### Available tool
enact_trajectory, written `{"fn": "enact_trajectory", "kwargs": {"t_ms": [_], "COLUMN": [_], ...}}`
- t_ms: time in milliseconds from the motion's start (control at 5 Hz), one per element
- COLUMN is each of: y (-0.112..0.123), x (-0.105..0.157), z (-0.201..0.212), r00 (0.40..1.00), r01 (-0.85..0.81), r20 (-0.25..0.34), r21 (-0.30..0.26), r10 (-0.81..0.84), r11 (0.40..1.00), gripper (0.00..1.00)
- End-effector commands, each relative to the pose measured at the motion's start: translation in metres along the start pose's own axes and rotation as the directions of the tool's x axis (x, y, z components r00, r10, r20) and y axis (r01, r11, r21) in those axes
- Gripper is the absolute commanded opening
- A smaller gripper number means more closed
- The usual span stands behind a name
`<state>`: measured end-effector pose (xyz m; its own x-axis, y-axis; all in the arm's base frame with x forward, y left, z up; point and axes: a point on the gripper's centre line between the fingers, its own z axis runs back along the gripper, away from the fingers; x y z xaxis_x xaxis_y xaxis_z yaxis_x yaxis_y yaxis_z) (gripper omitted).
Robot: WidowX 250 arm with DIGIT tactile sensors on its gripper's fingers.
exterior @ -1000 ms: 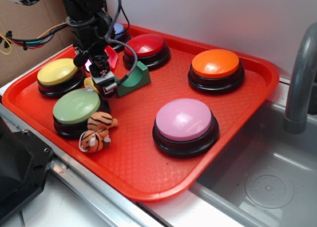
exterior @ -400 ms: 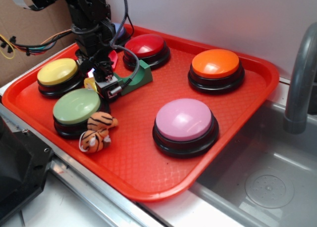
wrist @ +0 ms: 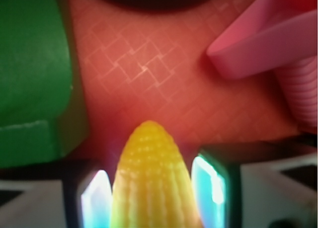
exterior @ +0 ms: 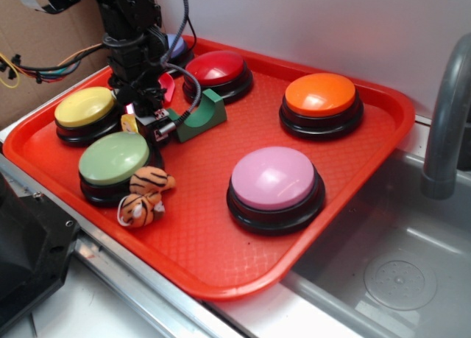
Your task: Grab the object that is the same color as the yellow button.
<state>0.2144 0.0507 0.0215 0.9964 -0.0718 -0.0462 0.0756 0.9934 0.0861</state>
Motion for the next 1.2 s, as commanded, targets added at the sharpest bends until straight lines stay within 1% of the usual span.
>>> {"fn": "enact_trajectory", "kwargs": {"t_ms": [0,200,400,600,800,1000], "y": [0.0,-0.011,-0.03,-0.055,-0.065,-0.051], "x": [0.011,0.012,0.014,0.011,0.01,0.005], "z": [0.057,0.093,0.12,0.141,0.138,0.134], "r00": [0.993,0.987,0.988,0.989,0.99,0.987], "r01": [-0.11,-0.131,-0.103,-0.046,-0.053,-0.126], "r20": [0.052,0.087,0.113,0.141,0.129,0.093], "r21": [-0.006,-0.05,-0.039,-0.053,-0.069,-0.084], "r10": [0.111,0.135,0.106,0.053,0.062,0.134], "r11": [0.994,0.99,0.994,0.998,0.996,0.988], "gripper": [0.0,0.0,0.0,0.0,0.0,0.0]}}
